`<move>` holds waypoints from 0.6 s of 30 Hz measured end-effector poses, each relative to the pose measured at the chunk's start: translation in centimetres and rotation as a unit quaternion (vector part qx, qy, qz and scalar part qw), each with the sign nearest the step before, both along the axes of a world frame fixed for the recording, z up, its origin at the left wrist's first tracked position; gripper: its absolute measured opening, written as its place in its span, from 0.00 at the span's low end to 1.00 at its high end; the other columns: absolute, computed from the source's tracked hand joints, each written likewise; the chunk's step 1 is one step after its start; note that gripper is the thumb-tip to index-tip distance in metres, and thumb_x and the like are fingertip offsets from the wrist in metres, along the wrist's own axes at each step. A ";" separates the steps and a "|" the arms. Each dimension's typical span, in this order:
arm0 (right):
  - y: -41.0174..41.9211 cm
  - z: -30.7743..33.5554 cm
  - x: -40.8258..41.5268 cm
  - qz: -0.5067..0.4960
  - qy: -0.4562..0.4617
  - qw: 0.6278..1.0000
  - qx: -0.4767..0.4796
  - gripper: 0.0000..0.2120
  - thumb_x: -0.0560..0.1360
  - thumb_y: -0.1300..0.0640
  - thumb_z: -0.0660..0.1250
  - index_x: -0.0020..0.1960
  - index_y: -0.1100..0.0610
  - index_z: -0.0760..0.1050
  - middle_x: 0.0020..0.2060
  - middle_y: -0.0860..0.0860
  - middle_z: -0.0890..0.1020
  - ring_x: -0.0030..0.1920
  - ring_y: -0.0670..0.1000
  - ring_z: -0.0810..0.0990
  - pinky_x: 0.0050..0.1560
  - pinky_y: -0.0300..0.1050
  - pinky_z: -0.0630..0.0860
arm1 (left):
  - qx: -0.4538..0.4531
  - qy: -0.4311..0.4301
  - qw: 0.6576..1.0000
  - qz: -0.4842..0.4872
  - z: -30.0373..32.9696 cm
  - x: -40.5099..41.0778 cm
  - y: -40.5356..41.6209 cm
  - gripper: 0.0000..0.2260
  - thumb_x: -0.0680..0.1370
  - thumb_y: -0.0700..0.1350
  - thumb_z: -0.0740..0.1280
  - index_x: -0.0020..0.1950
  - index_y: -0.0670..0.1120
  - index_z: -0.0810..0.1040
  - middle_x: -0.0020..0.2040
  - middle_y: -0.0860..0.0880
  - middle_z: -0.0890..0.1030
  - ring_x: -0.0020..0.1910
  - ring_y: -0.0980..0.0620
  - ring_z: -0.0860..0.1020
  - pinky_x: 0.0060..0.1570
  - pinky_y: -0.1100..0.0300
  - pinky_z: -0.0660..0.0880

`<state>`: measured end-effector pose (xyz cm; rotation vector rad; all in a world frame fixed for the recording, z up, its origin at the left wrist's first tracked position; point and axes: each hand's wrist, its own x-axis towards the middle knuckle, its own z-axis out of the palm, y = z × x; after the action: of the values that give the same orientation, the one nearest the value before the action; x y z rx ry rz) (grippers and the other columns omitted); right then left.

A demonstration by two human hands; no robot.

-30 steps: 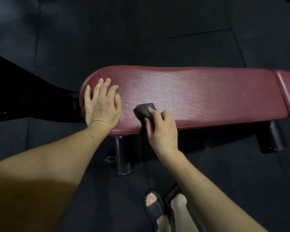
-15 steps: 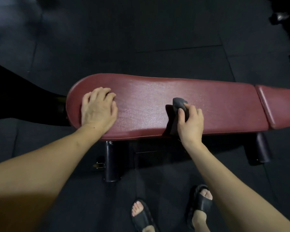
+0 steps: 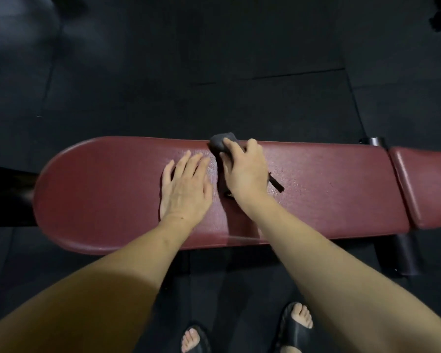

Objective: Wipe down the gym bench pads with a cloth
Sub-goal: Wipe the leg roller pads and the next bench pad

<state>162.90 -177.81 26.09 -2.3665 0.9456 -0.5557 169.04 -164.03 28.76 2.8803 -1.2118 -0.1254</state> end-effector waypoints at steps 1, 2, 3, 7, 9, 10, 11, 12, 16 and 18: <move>-1.2 -0.5 -1.1 0.022 -0.001 1.000 -0.009 0.15 0.80 0.51 0.68 0.66 0.54 0.80 0.46 0.59 0.74 0.45 0.61 0.74 0.41 0.52 0.74 | 0.005 0.000 1.000 0.002 0.1 0.0 0.0 0.24 0.82 0.51 0.49 0.78 0.53 0.68 0.78 0.54 0.68 0.80 0.52 0.58 0.79 0.45 0.53; -3.1 -1.2 -2.5 0.027 -0.001 0.999 -0.017 0.15 0.80 0.52 0.68 0.65 0.55 0.81 0.46 0.60 0.74 0.44 0.62 0.74 0.41 0.52 0.74 | 0.009 -0.001 1.000 0.005 0.1 0.0 -0.1 0.23 0.83 0.51 0.51 0.78 0.53 0.68 0.78 0.54 0.68 0.80 0.52 0.58 0.79 0.45 0.53; -5.3 -1.9 -4.3 0.012 0.006 1.000 -0.025 0.15 0.79 0.53 0.68 0.64 0.55 0.81 0.45 0.61 0.75 0.44 0.63 0.75 0.42 0.53 0.76 | 0.012 -0.001 1.000 0.005 0.1 0.0 -0.2 0.22 0.83 0.50 0.51 0.77 0.54 0.69 0.78 0.54 0.68 0.81 0.52 0.58 0.79 0.45 0.53; -12.3 -4.2 -10.4 -0.124 0.057 0.991 0.000 0.15 0.81 0.50 0.66 0.65 0.54 0.79 0.49 0.63 0.74 0.50 0.66 0.74 0.49 0.59 0.77 | 0.015 -0.013 1.000 0.006 -0.1 -0.1 -0.3 0.22 0.83 0.51 0.52 0.75 0.53 0.71 0.76 0.53 0.70 0.80 0.51 0.60 0.78 0.44 0.53; -11.5 -4.2 -9.2 -0.220 0.064 0.973 0.023 0.15 0.81 0.50 0.65 0.64 0.55 0.80 0.49 0.64 0.75 0.51 0.67 0.75 0.50 0.58 0.74 | 0.014 -0.016 1.000 0.008 -0.2 -0.1 -0.5 0.22 0.83 0.52 0.52 0.75 0.53 0.72 0.76 0.53 0.71 0.80 0.51 0.61 0.78 0.44 0.54; -9.9 -3.5 -7.5 -0.249 0.060 0.966 0.026 0.15 0.80 0.50 0.65 0.63 0.55 0.81 0.47 0.63 0.75 0.49 0.66 0.75 0.49 0.57 0.74 | 0.018 -0.019 1.000 0.008 -0.2 -0.1 -0.5 0.22 0.83 0.52 0.52 0.75 0.53 0.72 0.76 0.53 0.71 0.80 0.51 0.61 0.78 0.44 0.54; -7.8 -2.6 -5.4 -0.244 0.046 0.968 0.032 0.14 0.80 0.50 0.65 0.62 0.53 0.81 0.46 0.61 0.76 0.47 0.64 0.76 0.47 0.55 0.74 | 0.020 -0.024 0.999 0.008 -0.2 -0.2 -0.5 0.22 0.83 0.53 0.52 0.75 0.53 0.72 0.76 0.53 0.71 0.80 0.50 0.61 0.77 0.44 0.55; -5.2 -1.4 -3.1 -0.204 0.028 0.978 0.040 0.13 0.80 0.49 0.64 0.61 0.52 0.82 0.45 0.59 0.75 0.46 0.62 0.76 0.45 0.54 0.74 | 0.018 -0.028 0.999 0.006 -0.2 -0.2 -0.6 0.22 0.83 0.52 0.53 0.75 0.52 0.72 0.76 0.52 0.71 0.79 0.50 0.61 0.77 0.44 0.55; -0.1 1.0 -0.1 0.041 -0.008 0.999 0.031 0.17 0.81 0.49 0.62 0.64 0.53 0.80 0.45 0.58 0.74 0.44 0.61 0.74 0.41 0.51 0.72 | 0.031 -0.040 0.999 0.005 0.0 -0.2 -0.7 0.23 0.82 0.52 0.52 0.74 0.50 0.74 0.76 0.51 0.71 0.79 0.49 0.62 0.76 0.43 0.57; -4.2 -0.7 -2.9 0.040 0.004 0.999 0.014 0.15 0.80 0.51 0.66 0.65 0.53 0.80 0.47 0.58 0.74 0.46 0.61 0.75 0.43 0.51 0.74 | 0.036 -0.038 0.999 0.006 0.0 -0.2 -0.8 0.23 0.82 0.53 0.52 0.75 0.51 0.73 0.76 0.51 0.71 0.79 0.49 0.61 0.76 0.42 0.57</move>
<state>159.95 -182.01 25.38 -2.3719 0.8527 -0.5004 168.81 -164.79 28.81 2.9802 -1.2251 -0.0606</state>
